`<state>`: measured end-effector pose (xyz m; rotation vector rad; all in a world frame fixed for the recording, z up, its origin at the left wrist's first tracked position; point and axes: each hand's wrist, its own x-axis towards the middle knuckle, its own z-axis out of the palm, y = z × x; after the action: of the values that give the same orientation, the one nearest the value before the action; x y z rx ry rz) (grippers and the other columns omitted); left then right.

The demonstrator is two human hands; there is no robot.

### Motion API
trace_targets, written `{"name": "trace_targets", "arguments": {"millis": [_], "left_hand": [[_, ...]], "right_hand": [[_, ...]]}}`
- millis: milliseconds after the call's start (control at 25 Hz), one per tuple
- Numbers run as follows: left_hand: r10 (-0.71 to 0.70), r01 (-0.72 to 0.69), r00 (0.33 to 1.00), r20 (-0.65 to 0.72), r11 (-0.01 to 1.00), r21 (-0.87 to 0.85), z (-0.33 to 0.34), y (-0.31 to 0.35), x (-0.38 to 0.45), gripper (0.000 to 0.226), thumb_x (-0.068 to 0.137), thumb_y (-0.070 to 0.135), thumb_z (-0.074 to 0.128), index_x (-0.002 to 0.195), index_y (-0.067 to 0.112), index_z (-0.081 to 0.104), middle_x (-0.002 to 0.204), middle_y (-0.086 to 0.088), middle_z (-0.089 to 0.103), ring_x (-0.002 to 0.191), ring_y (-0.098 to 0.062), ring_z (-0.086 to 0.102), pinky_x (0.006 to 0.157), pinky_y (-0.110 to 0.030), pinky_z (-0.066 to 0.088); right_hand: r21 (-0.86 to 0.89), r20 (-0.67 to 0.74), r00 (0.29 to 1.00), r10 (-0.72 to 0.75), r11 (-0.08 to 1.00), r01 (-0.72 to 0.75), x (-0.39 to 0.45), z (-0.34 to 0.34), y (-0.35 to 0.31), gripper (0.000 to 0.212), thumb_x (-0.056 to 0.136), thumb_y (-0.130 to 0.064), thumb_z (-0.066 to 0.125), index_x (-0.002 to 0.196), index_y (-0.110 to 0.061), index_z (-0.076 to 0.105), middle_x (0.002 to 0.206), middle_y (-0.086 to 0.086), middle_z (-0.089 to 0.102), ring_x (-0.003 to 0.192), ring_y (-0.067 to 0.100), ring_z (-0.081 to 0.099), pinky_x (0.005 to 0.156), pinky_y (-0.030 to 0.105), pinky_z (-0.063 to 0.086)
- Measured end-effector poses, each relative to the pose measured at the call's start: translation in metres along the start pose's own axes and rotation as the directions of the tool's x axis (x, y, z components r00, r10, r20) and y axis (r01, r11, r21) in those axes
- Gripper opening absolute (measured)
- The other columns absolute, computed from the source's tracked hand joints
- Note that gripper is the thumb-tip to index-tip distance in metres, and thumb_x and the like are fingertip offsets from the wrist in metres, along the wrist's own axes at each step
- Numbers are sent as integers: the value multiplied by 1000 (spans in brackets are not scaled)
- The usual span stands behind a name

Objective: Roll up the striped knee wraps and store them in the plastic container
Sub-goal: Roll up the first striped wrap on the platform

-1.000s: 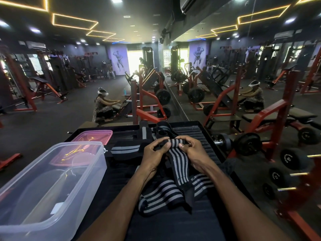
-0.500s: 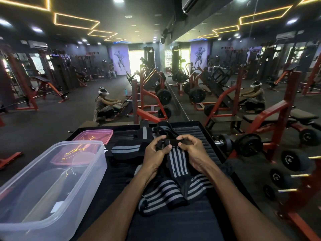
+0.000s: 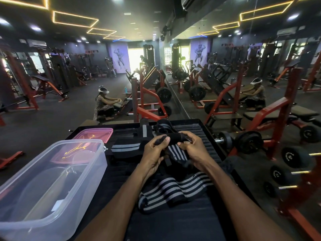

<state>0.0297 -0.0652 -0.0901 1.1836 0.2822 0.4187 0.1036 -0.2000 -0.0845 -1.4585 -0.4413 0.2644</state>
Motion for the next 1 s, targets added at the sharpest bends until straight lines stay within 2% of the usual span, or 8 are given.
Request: {"name": "trace_targets", "arguments": {"millis": [200,320,400,560,680,840,920,1000], "left_hand": [[115,-112,993,-26,990,88,-1,0,-1,23,82,-2,74,100,14,77,101,-10,75,88,-20,72,76,-33,59],[155,-152,988,-14,978,146,-3,0,0,29,80,-6,75,100,14,78,108,-12,74,95,-24,71,78,-31,59],[97,-98,995,15,991,90,-3,-1,1,28,81,1,77,107,13,76,109,-13,74,96,-27,71,80,-37,60],[-34,35,999,-24,999,30,1,-2,-2,23,86,21,76,105,9,72,97,-11,76,80,-22,72,59,-31,56],[28,-19,996,-86,994,104,-3,-4,3,11,86,13,76,96,15,74,92,-8,75,81,-23,70,70,-35,56],[153,-147,988,-10,963,227,-6,-4,4,31,84,-7,70,104,15,76,105,-9,76,98,-25,70,87,-37,57],[110,-109,994,5,980,169,-4,-4,3,34,84,-9,67,109,13,74,106,-9,74,97,-25,70,85,-38,58],[-33,33,999,-3,999,39,-2,-2,1,27,87,2,71,113,8,69,105,-12,72,94,-27,70,78,-39,59]], "right_hand": [[213,94,991,96,970,-114,-3,-1,-6,23,92,3,59,106,-10,71,91,12,73,76,25,70,63,38,58],[223,47,998,41,973,-51,0,3,-3,14,96,-2,61,102,-7,72,92,11,74,79,22,72,72,38,59],[190,4,1000,-4,982,3,1,5,-1,17,95,2,59,99,-9,72,89,9,74,78,18,72,73,34,60],[156,19,1000,-16,988,13,-2,5,-1,26,95,7,57,103,-13,72,82,9,74,75,24,70,69,38,61],[222,102,993,63,972,-84,-4,4,-5,27,95,4,58,115,-12,67,83,9,73,63,28,66,46,33,55],[182,138,984,115,974,-139,-3,5,-2,18,97,-7,60,115,-5,62,80,16,66,52,26,61,39,27,47],[131,77,996,51,990,-61,-1,4,1,17,94,1,62,110,-3,65,81,16,67,54,24,61,40,26,46],[107,54,999,2,994,-8,1,1,1,25,88,10,65,105,-8,71,86,15,70,61,22,63,42,25,48]]}}
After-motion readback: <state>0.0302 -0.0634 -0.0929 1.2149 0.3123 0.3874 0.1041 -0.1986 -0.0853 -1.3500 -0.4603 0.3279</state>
